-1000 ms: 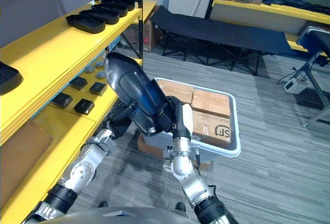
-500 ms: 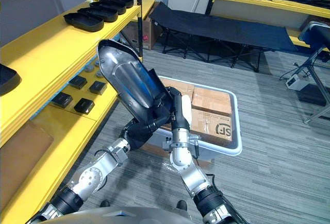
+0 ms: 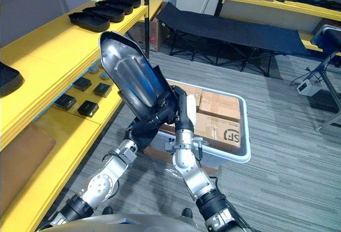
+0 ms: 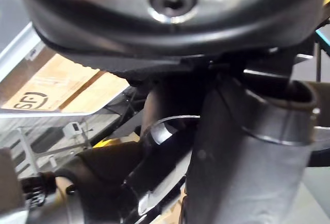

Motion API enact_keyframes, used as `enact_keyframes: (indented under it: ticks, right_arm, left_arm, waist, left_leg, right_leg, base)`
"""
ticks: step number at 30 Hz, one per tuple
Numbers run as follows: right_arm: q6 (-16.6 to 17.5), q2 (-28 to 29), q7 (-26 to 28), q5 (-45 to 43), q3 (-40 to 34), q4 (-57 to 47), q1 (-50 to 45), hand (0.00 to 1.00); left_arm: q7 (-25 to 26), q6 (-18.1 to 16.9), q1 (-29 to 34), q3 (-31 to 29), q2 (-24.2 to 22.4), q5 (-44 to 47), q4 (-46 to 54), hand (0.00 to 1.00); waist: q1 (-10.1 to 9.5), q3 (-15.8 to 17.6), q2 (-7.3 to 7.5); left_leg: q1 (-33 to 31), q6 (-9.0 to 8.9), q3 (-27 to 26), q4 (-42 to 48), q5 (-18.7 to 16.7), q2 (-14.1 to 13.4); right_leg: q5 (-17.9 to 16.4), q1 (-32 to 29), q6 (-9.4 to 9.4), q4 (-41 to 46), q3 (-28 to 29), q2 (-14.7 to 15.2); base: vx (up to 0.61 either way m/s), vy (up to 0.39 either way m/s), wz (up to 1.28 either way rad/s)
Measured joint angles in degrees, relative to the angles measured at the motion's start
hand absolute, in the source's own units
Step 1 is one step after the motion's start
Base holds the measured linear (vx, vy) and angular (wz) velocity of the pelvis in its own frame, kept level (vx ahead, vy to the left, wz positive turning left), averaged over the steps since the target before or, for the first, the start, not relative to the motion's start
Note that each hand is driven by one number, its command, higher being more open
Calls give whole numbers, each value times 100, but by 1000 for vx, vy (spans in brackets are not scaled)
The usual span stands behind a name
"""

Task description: Walk over and take three plastic housings, then place them on the shelf

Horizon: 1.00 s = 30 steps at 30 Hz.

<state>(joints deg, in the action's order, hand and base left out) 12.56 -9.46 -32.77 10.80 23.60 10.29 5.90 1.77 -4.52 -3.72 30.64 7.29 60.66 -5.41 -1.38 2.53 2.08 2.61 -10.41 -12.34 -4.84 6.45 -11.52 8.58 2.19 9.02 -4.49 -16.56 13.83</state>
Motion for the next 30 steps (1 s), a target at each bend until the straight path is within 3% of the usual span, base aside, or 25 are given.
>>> enact_keyframes:
  ticks: [9, 16, 23, 30]
  right_arm:
    - [-5, 142, -55, -2, 7, 27, -84, 0]
    - [-19, 89, -600, 300, -99, 20, -231, 0]
    - [-211, -466, -644, 446, -1269, -143, 90, 0]
    - [-117, -836, -604, 400, -2027, -848, 170, 0]
  left_arm:
    - [375, 50, 247, -284, -240, -858, 298, 100]
    - [366, 220, 251, -457, -303, -1058, 461, 100]
    - [64, 220, 456, -913, -299, -1203, 1167, 100]
    - [-329, 337, 706, -1137, -272, -1193, 1155, 100]
  waist:
    - [-10, 2, 2]
    - [-9, 0, 5]
    - [-59, -6, 15]
    - [18, -9, 11]
  left_leg:
    - [35, -5, -11, -4, 2, 5]
    - [103, -13, -24, -5, -5, 3]
    - [151, -13, -48, -4, -4, 5]
    - [200, -15, -138, -5, -14, 2]
  right_leg:
    - [-49, 23, -46, 2, -14, -1]
    - [-83, 83, -52, 2, -18, -1]
    - [-38, 112, 8, 3, 19, -2]
    - [-35, 91, 15, 3, 115, -5]
  base:
    - [0, 0, 0]
    - [0, 0, 0]
    - [-1, 3, -1]
    - [-5, 6, -7]
